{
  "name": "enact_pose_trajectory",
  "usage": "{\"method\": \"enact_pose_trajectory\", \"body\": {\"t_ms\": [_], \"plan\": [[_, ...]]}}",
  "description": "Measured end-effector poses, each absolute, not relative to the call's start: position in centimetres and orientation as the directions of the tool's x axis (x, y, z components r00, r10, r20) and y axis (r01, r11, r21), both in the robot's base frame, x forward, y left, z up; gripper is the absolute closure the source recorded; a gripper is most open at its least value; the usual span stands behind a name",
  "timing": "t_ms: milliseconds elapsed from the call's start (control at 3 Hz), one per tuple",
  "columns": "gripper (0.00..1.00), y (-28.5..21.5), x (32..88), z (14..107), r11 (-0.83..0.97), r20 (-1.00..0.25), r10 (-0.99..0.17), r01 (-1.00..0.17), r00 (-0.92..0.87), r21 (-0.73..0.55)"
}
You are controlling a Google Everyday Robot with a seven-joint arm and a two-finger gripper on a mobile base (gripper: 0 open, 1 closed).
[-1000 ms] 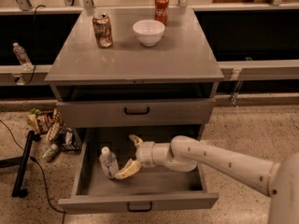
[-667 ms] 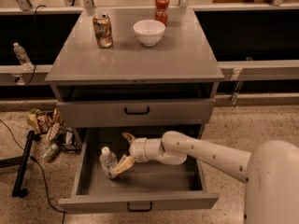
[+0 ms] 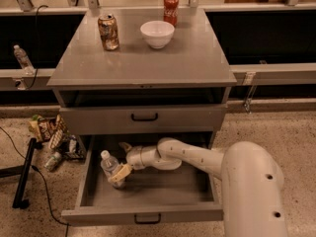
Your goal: Pick blue plastic bottle from middle drawer and place on counter
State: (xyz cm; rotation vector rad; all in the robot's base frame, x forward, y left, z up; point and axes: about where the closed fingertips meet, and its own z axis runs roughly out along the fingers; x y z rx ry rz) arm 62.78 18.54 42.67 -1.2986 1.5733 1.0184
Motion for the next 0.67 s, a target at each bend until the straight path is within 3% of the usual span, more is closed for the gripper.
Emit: {"method": "enact_pose_trajectory", "body": {"t_ms": [333,667], "plan": [[0.0,19.23,63.9,40.57,0.148,-0.936,-0.322,-0.984,-0.14,0.097],[0.18,19.12,64.15,40.05,0.154,-0.933,-0.329,-0.983,-0.144,0.097]]}}
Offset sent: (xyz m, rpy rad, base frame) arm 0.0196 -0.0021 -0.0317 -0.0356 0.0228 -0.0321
